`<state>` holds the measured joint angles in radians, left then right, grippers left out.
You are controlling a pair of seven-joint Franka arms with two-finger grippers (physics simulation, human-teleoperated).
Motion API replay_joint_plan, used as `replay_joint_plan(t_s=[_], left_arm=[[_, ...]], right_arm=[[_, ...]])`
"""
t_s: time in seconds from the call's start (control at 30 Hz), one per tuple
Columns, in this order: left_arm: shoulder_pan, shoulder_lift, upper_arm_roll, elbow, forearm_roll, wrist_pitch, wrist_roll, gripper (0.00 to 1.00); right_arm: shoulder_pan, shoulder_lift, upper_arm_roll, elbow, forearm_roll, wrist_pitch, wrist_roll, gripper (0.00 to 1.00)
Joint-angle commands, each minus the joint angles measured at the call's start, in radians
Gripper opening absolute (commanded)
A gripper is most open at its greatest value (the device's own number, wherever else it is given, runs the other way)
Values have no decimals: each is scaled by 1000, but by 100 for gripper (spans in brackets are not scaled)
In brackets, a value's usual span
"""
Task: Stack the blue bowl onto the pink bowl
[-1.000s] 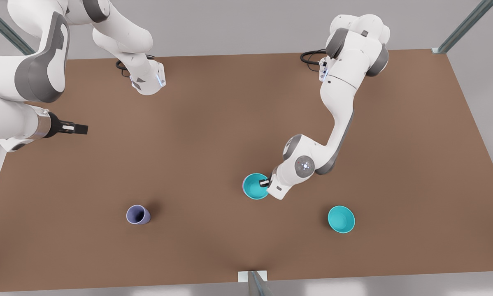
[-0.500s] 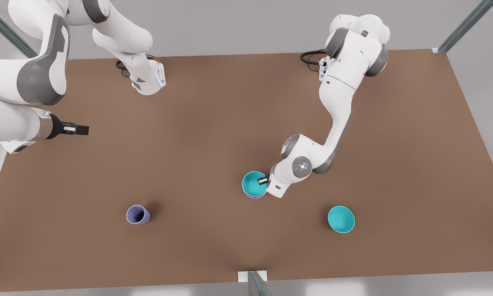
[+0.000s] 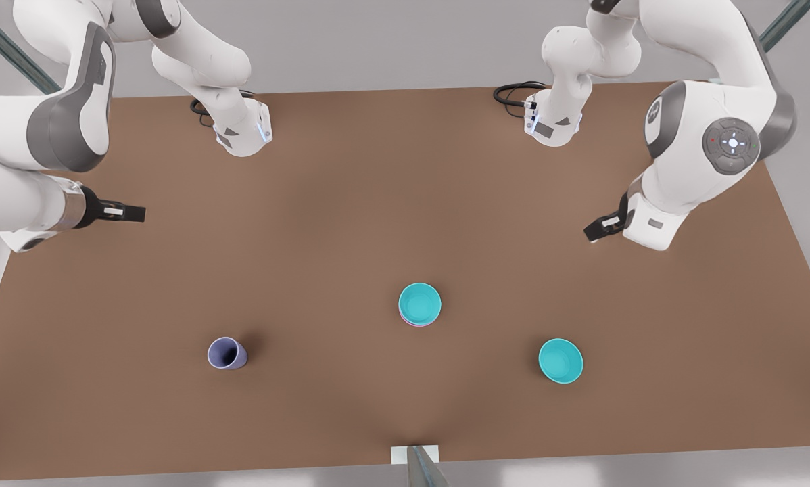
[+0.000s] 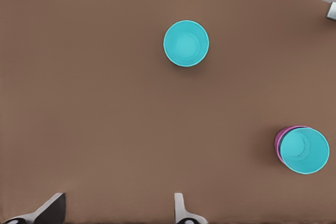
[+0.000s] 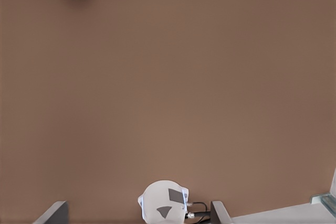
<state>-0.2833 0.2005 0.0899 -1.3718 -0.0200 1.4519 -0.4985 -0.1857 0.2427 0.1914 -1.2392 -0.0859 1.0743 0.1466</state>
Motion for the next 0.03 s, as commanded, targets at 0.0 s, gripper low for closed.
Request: replay_joint_plan(t_s=[0.0], left_arm=[[0,-1,2,7,5,-127,304,100]], right_arm=[[0,-5,0,0,-2,9,-2,100]])
